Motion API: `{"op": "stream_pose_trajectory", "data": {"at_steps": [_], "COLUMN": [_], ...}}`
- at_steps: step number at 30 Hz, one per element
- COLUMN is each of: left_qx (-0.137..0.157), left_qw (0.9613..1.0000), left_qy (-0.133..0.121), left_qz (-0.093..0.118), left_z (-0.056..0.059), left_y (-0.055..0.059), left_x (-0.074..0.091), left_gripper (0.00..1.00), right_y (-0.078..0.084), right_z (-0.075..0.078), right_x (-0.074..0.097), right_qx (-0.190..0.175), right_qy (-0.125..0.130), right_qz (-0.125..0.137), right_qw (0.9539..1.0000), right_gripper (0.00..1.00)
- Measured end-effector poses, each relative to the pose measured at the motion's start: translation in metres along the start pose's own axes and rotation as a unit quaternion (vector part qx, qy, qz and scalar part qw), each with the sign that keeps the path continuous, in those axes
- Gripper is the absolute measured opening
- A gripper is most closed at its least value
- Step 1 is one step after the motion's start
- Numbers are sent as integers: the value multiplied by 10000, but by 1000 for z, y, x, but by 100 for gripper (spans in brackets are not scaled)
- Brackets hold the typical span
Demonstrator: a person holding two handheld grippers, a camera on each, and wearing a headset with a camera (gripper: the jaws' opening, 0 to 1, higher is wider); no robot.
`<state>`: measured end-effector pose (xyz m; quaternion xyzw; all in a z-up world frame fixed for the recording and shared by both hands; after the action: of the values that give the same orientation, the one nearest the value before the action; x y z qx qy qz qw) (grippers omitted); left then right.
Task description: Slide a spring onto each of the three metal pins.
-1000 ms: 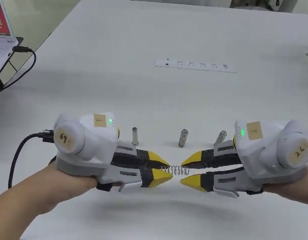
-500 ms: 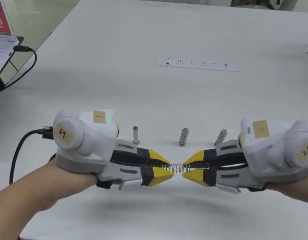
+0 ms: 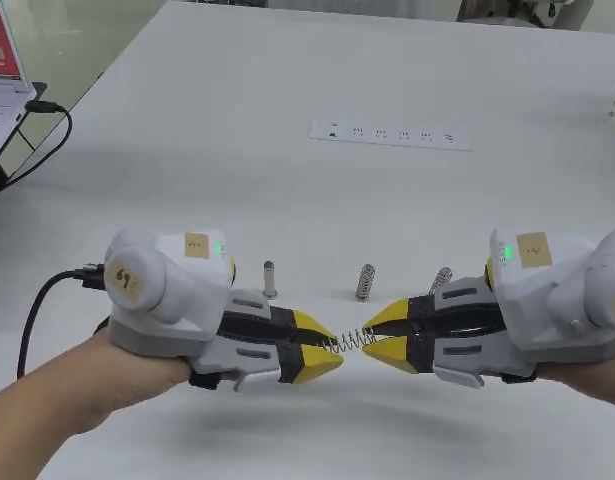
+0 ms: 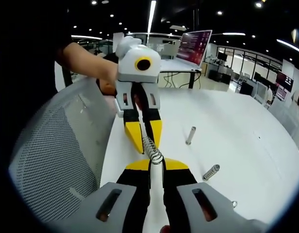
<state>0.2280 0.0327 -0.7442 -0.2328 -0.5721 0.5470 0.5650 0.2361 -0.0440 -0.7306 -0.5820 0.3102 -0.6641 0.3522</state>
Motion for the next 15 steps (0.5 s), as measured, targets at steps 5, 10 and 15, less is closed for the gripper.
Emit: {"op": "stream_pose_trajectory", "data": {"at_steps": [5, 10, 15], "left_qx": [-33, -71, -132], "left_qw": [10000, 10000, 9999], "left_qy": [-2, 10, -4], "left_qz": [-37, -60, -63], "left_z": [1, 2, 4], "left_y": [1, 1, 0], "left_x": [-1, -1, -2], "left_gripper": [2, 2, 2], "right_y": [-8, -15, -23], "right_z": [-1, -2, -3], "right_x": [3, 3, 1], "right_qx": [2, 10, -36], "right_qy": [-42, -84, -63], "right_qz": [87, 171, 310], "right_qw": [10000, 9998, 9995], "right_gripper": [5, 5, 1]}}
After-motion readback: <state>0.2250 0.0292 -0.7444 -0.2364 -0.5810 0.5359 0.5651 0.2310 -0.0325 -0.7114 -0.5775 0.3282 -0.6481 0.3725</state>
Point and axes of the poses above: the centre of the closed fingertips' face, and the gripper's own axes: x roughly backward along the fingers, z roughly to its right, y roughly out of its underside, the point moved 4 cm from there along x, roughly backward along the fingers, and after that the axes turned 5 degrees about x, right-handed, at the moved point
